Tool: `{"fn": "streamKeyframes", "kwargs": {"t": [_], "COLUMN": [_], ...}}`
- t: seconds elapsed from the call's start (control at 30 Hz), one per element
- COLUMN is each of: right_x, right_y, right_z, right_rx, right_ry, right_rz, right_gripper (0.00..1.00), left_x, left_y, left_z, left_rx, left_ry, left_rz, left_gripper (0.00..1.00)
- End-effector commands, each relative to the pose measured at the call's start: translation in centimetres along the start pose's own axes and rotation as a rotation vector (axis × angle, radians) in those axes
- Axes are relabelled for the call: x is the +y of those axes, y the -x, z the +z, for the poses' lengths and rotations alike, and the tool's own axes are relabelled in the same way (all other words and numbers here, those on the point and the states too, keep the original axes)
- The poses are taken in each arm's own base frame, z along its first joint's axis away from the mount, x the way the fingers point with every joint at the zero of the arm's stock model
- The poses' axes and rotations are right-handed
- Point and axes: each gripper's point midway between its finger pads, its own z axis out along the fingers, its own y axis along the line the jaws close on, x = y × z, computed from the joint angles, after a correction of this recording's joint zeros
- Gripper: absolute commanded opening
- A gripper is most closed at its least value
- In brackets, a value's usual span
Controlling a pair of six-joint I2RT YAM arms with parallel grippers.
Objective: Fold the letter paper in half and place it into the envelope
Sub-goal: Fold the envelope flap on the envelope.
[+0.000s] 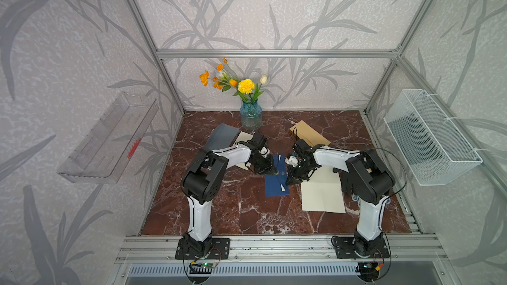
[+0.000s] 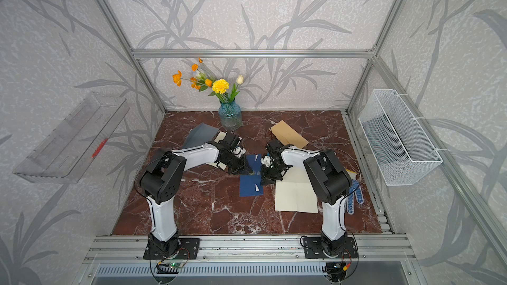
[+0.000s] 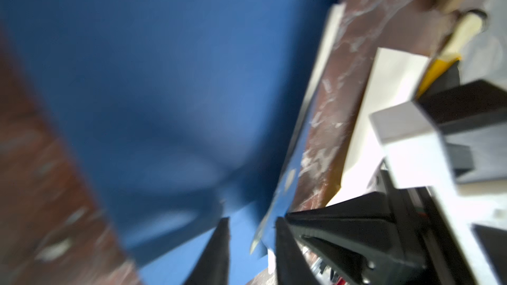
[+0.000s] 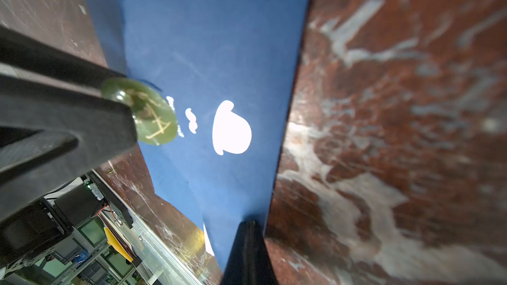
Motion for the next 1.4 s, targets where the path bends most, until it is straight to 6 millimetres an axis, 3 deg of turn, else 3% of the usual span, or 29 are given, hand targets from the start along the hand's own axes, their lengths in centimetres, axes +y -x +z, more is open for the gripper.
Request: {"fn": "streamKeyframes", "kwargs": {"t": [0.0,0.27,0.4,0.53,0.7,0.83,1.07,1.37], "right_x": [-5.6,-5.6,-5.8,-5.9,-5.9,-6.0,-5.8,-5.6], "right_y": [-3.6,-3.7,-3.9,-4.1,-4.2,-4.2,-4.2,-4.2], "right_z": [2.4,2.5,2.7,2.9,3.1,3.2,3.2,3.1], "right_rx": [0.117,0.121,0.124,0.128,0.131,0.133,0.121,0.112], "right_ry": [-0.227,-0.234,-0.247,-0.259,-0.262,-0.264,-0.258,-0.246], "right_rz": [0.073,0.071,0.074,0.072,0.075,0.078,0.091,0.096], "right_gripper": [0.00,0.00,0.00,0.00,0.00,0.00,0.00,0.00], "left_x": [1.9,1.3,0.3,-1.9,-5.4,-6.4,-5.1,-3.1], "left_y": [-1.2,-0.5,-0.5,-0.6,0.0,0.1,0.3,0.9], "left_z": [-0.6,0.3,-1.9,-5.2,-7.0,-5.1,-2.2,0.0], "left_rx": [0.026,0.044,0.000,-0.076,-0.153,-0.109,-0.071,-0.031], "left_ry": [0.121,0.122,0.149,0.179,0.144,0.104,0.098,0.146], "left_rz": [0.010,0.022,0.075,0.162,0.243,0.247,0.219,0.201], "left_gripper": [0.14,0.00,0.00,0.00,0.00,0.00,0.00,0.00]}}
